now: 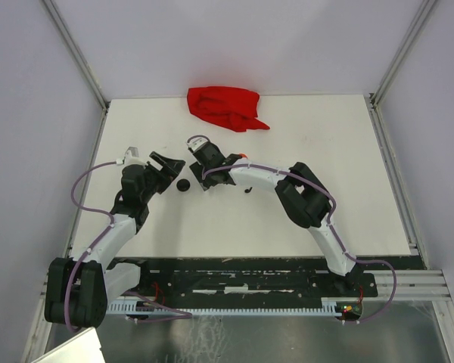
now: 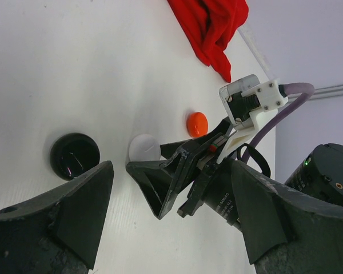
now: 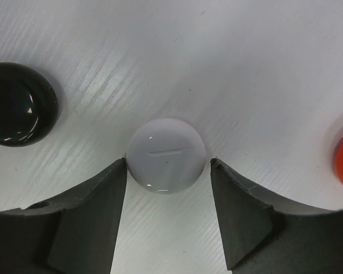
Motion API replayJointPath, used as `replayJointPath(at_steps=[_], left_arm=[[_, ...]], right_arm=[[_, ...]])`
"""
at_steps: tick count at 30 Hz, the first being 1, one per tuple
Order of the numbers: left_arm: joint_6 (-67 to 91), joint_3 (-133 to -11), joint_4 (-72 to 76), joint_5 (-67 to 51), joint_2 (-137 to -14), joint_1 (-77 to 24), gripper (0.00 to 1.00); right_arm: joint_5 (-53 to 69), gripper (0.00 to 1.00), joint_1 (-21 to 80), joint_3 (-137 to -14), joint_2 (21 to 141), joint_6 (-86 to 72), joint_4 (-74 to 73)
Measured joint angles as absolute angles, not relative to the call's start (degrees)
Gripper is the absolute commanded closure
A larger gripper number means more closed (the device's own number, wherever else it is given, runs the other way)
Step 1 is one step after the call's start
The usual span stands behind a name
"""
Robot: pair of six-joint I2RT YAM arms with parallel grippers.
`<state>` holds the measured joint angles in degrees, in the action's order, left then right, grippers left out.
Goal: Insert the wireless bluetooth earbuds into the charging case
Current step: Adjust the charging case at the center of the board, then pick up the charging case at the center of the board.
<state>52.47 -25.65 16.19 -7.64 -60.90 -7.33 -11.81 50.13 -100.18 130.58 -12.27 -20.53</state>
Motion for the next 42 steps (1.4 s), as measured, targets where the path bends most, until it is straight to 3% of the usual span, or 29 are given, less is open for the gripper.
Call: replayJointPath(at_steps=[4,10,16,28,34,42], left_arm=[[52.47,-25.65,16.12,-7.62,-60.90,-7.09,0.11],[52.47,-25.65,15.94,-7.64,-60.90,-6.90,0.11],[52.47,-25.65,15.94,-7.70,-60.90,-6.44,0.11],[52.62,-25.65,23.05,-18.65,-65.65,-6.07,0.18],[53.87,-25.65,29.19,-28.21,-71.72,-6.07,0.22],[54.68,-25.65,37.28,-36.12,-76.79,-7.86,0.23]], right_arm=[[-11.51,0.40,49.78,-100.18,130.78,-12.53,-19.99],[-10.81,0.66,49.06,-100.29,131.00,-12.80,-19.18],[-10.37,0.80,48.36,-97.43,130.04,-12.12,-15.14],[-2.22,0.84,44.60,-65.54,106.48,-2.83,1.78],[4.05,0.84,43.33,-58.37,96.62,1.43,7.94],[12.38,0.85,43.35,-54.98,94.17,3.62,9.04]])
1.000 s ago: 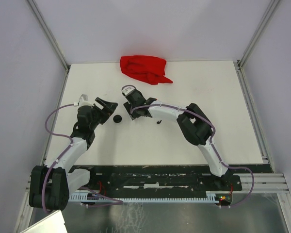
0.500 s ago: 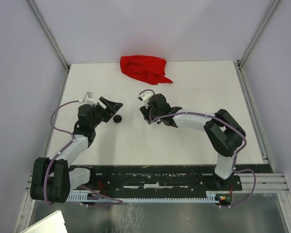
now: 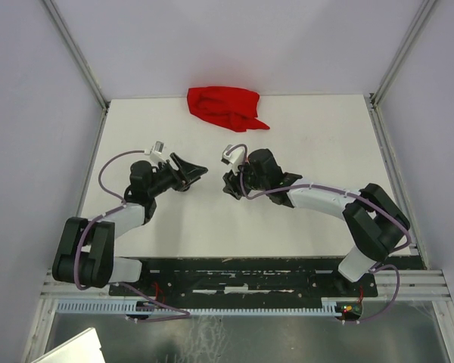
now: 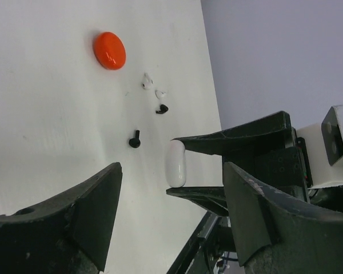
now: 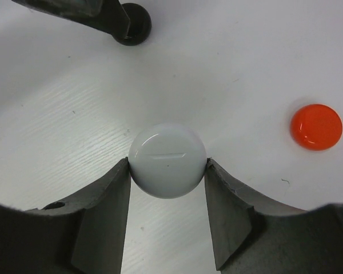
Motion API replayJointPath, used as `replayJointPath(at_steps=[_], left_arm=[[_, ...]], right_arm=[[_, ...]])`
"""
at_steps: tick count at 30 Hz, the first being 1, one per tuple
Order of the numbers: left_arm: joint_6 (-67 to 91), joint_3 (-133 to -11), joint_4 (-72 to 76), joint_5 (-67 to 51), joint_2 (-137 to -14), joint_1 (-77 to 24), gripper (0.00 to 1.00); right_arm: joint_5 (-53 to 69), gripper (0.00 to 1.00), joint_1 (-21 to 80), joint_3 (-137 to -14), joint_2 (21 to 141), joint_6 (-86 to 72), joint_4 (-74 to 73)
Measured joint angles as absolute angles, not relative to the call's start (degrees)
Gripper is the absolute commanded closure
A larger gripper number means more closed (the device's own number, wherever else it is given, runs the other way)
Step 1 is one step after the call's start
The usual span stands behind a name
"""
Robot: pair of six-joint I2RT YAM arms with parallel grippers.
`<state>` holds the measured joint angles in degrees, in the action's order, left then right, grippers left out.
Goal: Insert the wireless bluetooth earbuds into the charging case
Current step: Pick up the charging case at the center of the board.
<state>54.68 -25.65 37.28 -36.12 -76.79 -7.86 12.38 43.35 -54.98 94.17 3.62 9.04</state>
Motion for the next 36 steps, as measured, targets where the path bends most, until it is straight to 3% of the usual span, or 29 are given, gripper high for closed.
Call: replayJointPath(at_steps=[9,36], left_arm=[[54.59,-25.71,39.70,-38.06,-80.47,-12.97,0.26],[54.59,-28.16,44.91,-38.15,-86.96,-18.52,0.53]], right_arm=[[15.92,0.86,43.35,-54.87,93.45,3.95,9.19],[17.54,0.86,43.35,-54.83,92.77,3.95,9.41]])
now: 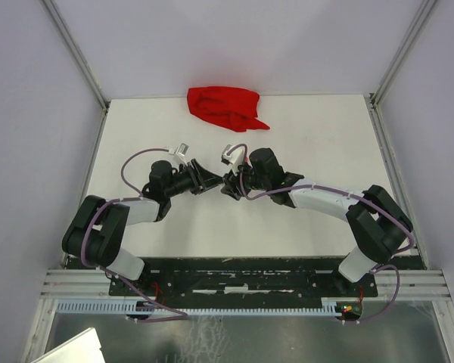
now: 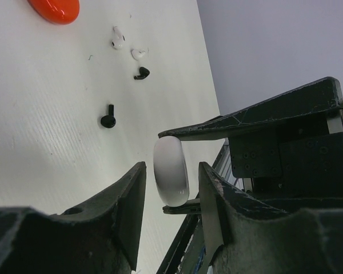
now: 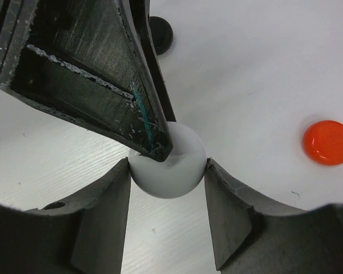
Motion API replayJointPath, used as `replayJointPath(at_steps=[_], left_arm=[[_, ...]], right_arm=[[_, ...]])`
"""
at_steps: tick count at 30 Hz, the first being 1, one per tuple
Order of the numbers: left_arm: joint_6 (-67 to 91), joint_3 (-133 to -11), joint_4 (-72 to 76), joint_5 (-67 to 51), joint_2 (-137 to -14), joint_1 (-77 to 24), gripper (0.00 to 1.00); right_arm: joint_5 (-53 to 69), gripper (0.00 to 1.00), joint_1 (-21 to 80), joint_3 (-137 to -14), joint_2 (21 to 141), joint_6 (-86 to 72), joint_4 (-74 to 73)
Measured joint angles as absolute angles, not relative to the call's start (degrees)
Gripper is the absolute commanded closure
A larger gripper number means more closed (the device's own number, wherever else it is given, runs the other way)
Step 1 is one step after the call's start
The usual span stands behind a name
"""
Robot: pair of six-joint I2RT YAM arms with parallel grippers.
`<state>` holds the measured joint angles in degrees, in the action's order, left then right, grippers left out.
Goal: Insert the wireless bluetooth earbuds into the charging case
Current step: Pick up the charging case at the center of the board.
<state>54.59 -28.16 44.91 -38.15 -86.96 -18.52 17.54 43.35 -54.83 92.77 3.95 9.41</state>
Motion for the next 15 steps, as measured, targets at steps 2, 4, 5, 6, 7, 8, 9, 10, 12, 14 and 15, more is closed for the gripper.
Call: replayJointPath(at_steps=[2,4,5,6,7,8,9,10,12,14,15], left_arm=[[54.61,-28.16,45.19,-38.15,-87.24,-18.72,0.57],[54.61,-28.18,45.36,-38.15,-87.50,-18.79,0.60],[54.61,-28.18,45.52,-38.15,-87.59,-18.81,0.61],[54.61,-28.18,45.65,-38.15,-87.61,-18.85,0.62],[54.61,-28.18,45.78,-38.15,-87.61,-18.85,0.63],[54.61,-28.18,46.02,-38.15,-87.61,-18.87,0.64],[54.61,-28.18,46.06,-38.13,-87.61,-18.87,0.64],[54.61,-28.18,46.09,-38.11,-87.61,-18.87,0.64],[54.61,-28.18,46.26,-38.09,-87.61,-18.87,0.64],[54.61,-28.18,46.41,-38.04,-87.61,-18.87,0.67],[54.61,-28.18,46.46,-38.02,-87.61,-18.87,0.69]], right_arm=[[17.65,0.86,43.35,-54.83,92.77,3.95,9.41],[17.82,0.86,43.35,-54.83,92.77,3.95,9.41],[17.85,0.86,43.35,-54.83,92.77,3.95,9.41],[17.87,0.86,43.35,-54.83,92.77,3.95,9.41],[17.89,0.86,43.35,-54.83,92.77,3.95,9.41],[17.89,0.86,43.35,-54.83,92.77,3.95,9.41],[17.93,0.86,43.35,-54.83,92.77,3.95,9.43],[17.98,0.86,43.35,-54.81,92.77,3.95,9.47],[18.00,0.86,43.35,-54.83,92.77,3.97,9.47],[18.00,0.86,43.35,-54.81,92.77,3.97,9.56],[18.00,0.86,43.35,-54.81,92.77,3.97,9.61]])
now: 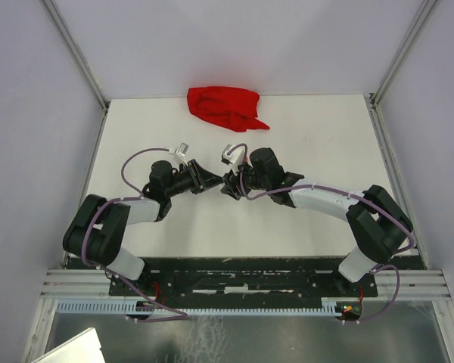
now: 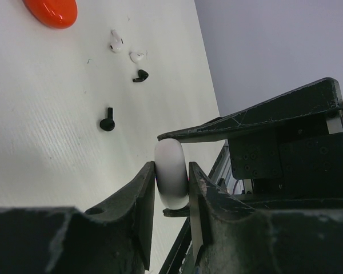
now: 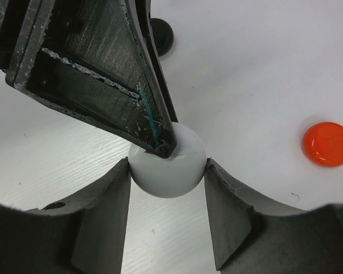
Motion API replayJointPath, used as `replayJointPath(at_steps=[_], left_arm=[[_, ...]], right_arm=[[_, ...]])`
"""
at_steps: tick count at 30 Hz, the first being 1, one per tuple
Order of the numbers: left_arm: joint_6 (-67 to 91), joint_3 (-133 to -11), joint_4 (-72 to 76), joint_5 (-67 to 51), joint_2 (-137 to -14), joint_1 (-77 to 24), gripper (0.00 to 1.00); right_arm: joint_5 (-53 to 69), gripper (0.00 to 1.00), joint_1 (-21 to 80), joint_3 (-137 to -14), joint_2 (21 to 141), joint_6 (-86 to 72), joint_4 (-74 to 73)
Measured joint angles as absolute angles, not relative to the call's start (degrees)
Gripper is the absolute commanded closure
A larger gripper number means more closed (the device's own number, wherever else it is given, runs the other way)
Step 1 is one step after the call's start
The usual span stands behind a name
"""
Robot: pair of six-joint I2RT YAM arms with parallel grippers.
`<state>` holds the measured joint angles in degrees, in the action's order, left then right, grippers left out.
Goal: Insert the wireless bluetooth earbuds into the charging case
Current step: Pick up the charging case at the center of the board.
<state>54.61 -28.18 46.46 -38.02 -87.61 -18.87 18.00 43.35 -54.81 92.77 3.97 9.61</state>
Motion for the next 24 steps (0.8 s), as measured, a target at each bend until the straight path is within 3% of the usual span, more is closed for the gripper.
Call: replayJointPath(at_steps=[3,5,8,11,15,24], left_arm=[[54.63,-28.18,46.48,-38.02,-87.61,-18.87,0.85],[54.63,-28.18,46.63,-38.00,-87.61,-18.87,0.96],[54.63,-28.18,46.98,-37.98,-87.61,-18.87,0.97],[54.65,-28.14,47.37,-37.91,-87.61,-18.87,0.97],[54.65,-28.10,48.90,-37.89,-87.61,-18.87,0.97],[54.70,-27.79,49.43,-36.99,-86.74,-18.87,0.97]], right_arm=[[17.93,0.84,43.35,-54.76,92.77,4.19,9.63],[17.93,0.74,43.35,-54.72,92.75,4.29,9.72],[17.82,0.44,43.33,-54.72,92.71,4.29,9.85],[17.52,0.26,43.33,-54.72,92.49,3.79,9.82],[16.21,0.14,43.33,-54.19,90.80,1.87,9.80],[7.92,0.00,43.09,-54.04,81.73,-4.84,8.40]])
